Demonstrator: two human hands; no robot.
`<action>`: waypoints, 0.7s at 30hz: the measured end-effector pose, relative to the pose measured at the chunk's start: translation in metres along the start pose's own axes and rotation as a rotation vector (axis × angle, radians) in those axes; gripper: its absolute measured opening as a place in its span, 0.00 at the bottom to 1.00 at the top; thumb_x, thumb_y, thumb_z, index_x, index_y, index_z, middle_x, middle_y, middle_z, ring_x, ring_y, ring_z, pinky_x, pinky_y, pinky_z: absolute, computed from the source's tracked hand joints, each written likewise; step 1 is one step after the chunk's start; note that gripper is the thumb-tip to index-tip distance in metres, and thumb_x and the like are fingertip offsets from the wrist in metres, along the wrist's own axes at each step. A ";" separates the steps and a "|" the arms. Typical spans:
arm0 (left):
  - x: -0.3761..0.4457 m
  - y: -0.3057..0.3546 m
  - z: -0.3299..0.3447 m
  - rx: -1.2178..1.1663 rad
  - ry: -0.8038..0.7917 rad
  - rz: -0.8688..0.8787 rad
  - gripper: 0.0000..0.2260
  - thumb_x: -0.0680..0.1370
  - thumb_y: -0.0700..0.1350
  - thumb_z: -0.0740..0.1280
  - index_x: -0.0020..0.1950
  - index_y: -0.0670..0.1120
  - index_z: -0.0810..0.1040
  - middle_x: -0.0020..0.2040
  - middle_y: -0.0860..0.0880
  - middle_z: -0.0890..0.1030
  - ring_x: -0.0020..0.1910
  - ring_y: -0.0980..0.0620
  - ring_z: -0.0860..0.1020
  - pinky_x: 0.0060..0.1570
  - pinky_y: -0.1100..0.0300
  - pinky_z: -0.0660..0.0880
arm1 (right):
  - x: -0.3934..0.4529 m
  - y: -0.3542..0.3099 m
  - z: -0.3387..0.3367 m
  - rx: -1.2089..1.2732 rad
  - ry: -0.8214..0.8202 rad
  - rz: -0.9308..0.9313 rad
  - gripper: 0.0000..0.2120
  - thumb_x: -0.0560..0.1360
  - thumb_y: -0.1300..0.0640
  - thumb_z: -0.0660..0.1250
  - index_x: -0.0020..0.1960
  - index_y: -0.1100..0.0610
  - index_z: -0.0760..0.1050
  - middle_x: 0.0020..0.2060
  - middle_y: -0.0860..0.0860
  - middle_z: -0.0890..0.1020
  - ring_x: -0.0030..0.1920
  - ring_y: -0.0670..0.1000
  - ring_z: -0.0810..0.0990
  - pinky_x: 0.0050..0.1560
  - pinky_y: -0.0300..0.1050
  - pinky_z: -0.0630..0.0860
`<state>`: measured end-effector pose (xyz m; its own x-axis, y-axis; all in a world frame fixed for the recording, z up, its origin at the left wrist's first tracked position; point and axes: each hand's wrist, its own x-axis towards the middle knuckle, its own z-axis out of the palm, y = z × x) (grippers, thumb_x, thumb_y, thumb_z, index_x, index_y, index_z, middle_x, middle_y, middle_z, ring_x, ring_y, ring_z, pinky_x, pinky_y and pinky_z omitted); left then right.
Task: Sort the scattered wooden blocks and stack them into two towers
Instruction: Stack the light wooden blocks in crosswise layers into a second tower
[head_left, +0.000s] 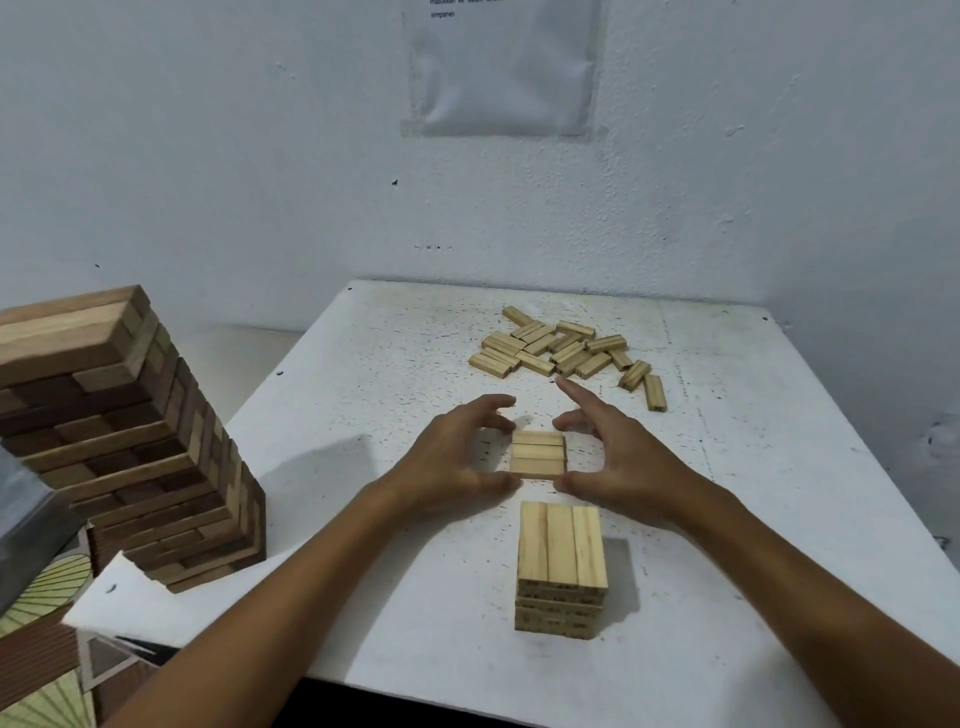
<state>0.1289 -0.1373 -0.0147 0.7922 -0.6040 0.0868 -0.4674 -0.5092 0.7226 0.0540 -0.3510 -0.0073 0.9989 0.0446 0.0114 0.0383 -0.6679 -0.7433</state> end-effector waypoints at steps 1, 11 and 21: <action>0.000 0.000 0.000 -0.006 0.006 0.005 0.36 0.65 0.53 0.75 0.71 0.56 0.67 0.57 0.61 0.77 0.60 0.59 0.75 0.59 0.62 0.71 | 0.001 0.001 0.001 0.004 0.006 -0.005 0.50 0.67 0.53 0.77 0.77 0.39 0.49 0.62 0.45 0.75 0.64 0.43 0.71 0.64 0.47 0.72; 0.008 0.007 -0.004 -0.055 0.038 0.024 0.34 0.61 0.54 0.76 0.66 0.54 0.71 0.53 0.59 0.81 0.56 0.63 0.77 0.55 0.64 0.72 | 0.003 0.001 -0.001 0.059 0.065 -0.056 0.46 0.67 0.58 0.77 0.77 0.44 0.55 0.55 0.42 0.78 0.58 0.39 0.75 0.51 0.29 0.73; -0.020 0.055 -0.037 -0.266 0.117 0.155 0.28 0.63 0.45 0.78 0.61 0.49 0.74 0.50 0.57 0.83 0.55 0.57 0.79 0.59 0.57 0.75 | -0.032 -0.049 -0.035 0.158 0.190 -0.200 0.41 0.61 0.52 0.76 0.71 0.46 0.64 0.51 0.46 0.82 0.57 0.46 0.78 0.56 0.43 0.75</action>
<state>0.1021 -0.1302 0.0487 0.7665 -0.5796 0.2767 -0.4792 -0.2291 0.8473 0.0214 -0.3461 0.0520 0.9595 0.0137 0.2815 0.2447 -0.5359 -0.8081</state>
